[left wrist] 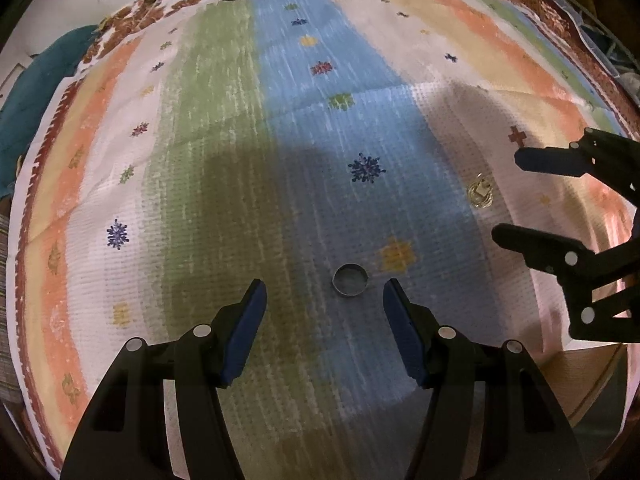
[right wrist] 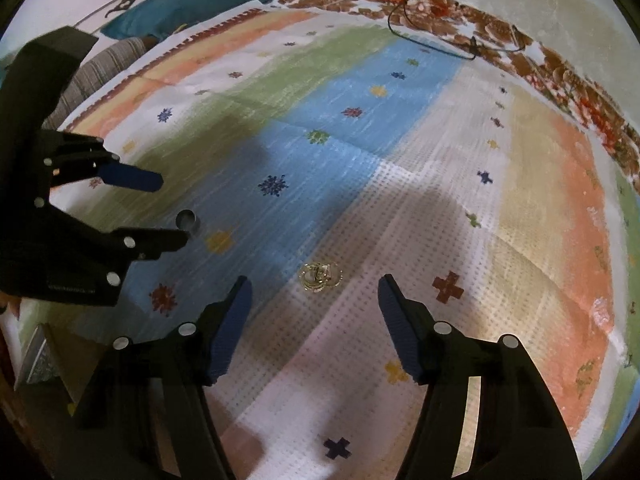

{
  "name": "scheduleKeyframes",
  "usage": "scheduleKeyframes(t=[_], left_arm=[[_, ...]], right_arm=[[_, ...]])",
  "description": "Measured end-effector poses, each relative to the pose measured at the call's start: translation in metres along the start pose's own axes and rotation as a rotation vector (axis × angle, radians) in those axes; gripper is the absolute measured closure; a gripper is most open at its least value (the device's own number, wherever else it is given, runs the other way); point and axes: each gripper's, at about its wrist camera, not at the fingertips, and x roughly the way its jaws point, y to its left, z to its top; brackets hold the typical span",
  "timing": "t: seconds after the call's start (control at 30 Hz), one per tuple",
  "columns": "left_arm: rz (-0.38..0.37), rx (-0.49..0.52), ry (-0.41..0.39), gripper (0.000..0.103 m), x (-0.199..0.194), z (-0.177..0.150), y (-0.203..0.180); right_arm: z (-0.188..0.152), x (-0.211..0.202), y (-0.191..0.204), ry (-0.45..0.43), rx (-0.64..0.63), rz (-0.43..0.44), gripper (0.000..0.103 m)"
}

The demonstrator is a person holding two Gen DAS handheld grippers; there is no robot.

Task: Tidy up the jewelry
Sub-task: 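Grasp the small dark ring with the left tool while the right grasps the gold charm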

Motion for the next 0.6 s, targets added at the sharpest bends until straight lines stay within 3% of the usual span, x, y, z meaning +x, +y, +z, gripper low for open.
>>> scheduleKeyframes(t=[0.1, 0.23, 0.3, 0.6], left_arm=[[0.003, 0.001, 0.006, 0.043, 0.005, 0.001, -0.001], [0.01, 0.019, -0.009, 0.046, 0.006, 0.003, -0.003], [0.015, 0.025, -0.015, 0.048, 0.007, 0.002, -0.004], [-0.002, 0.033, -0.026, 0.07, 0.008, 0.003, -0.008]], right_arm=[[0.002, 0.003, 0.0, -0.003, -0.011, 0.002, 0.046], [0.001, 0.008, -0.004, 0.003, -0.008, 0.0, 0.062], [0.001, 0.01, -0.007, -0.003, -0.003, 0.0, 0.063], [-0.002, 0.019, 0.001, 0.01, -0.051, 0.031, 0.076]])
